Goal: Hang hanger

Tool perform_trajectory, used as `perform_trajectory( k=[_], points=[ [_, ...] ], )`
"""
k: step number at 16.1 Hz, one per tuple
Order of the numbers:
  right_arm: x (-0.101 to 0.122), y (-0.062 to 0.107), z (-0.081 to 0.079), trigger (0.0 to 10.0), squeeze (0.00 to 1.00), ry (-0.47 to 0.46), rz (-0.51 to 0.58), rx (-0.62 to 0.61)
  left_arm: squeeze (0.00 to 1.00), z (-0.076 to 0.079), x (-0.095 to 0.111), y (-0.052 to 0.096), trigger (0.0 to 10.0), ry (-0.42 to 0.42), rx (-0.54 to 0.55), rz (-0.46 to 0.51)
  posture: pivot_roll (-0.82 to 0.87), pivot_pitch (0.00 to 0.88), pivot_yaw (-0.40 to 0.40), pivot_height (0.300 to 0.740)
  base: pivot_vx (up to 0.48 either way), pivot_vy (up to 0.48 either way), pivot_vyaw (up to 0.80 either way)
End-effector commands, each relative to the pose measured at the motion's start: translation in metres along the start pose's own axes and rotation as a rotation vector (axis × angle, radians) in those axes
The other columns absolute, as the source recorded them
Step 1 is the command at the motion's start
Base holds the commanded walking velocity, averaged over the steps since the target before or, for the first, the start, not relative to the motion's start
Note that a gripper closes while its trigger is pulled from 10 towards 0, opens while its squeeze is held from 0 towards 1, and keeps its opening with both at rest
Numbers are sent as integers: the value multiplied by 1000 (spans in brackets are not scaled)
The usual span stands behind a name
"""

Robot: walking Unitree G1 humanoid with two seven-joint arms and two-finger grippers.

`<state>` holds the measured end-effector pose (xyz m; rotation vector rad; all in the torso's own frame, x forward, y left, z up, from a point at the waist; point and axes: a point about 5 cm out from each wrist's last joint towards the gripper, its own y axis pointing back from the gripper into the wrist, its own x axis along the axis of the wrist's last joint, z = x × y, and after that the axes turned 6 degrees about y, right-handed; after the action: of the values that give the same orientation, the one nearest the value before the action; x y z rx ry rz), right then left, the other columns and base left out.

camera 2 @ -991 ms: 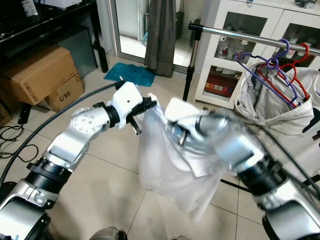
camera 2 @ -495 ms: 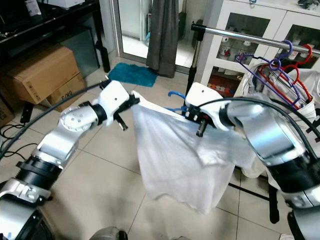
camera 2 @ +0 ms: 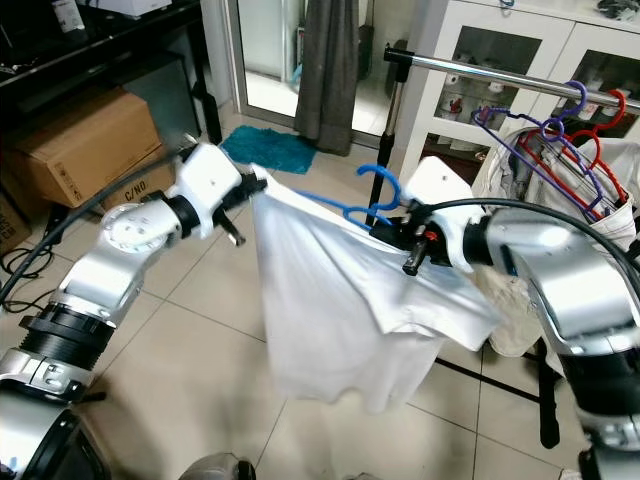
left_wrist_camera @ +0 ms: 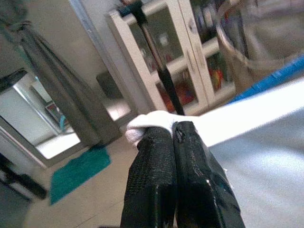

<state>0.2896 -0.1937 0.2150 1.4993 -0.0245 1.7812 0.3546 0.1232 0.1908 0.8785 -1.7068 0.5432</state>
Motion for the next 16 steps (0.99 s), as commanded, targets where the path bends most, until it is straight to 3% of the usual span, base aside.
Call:
perform_trajectory(
  k=[1,3,5,6,9,13,14,15,16],
  points=[
    [0,12,-1,0,0,6,43,10,0,-22,4,9,0,56,117,25,4,0,-2,740,0,0,0],
    [-7,16,-12,0,0,-35,67,63,0,-45,5,14,0,229,308,89,4,0,-2,740,0,0,0],
    [-14,18,-16,0,0,-39,40,78,0,-62,3,20,0,326,427,124,3,0,2,740,0,0,0],
    [-17,19,-16,0,0,-33,15,73,0,-67,2,22,0,369,439,140,3,0,3,740,0,0,0],
    [-21,17,-16,0,0,-37,11,46,0,-63,1,20,0,378,384,133,3,0,4,740,0,0,0],
    [-8,3,-10,0,0,-109,167,-96,0,-28,-9,5,0,351,195,69,8,0,-2,740,0,0,0],
    [-3,-7,-2,0,0,-222,253,-237,0,2,-10,-5,0,319,46,59,8,0,-2,740,0,0,0],
    [-3,-9,0,0,0,-253,268,-272,0,10,-9,-7,0,312,3,61,8,0,-2,740,0,0,0],
    [-6,-16,6,0,0,-366,312,-390,0,48,-7,-13,0,286,-189,60,8,0,-1,740,0,0,0]
  ],
)
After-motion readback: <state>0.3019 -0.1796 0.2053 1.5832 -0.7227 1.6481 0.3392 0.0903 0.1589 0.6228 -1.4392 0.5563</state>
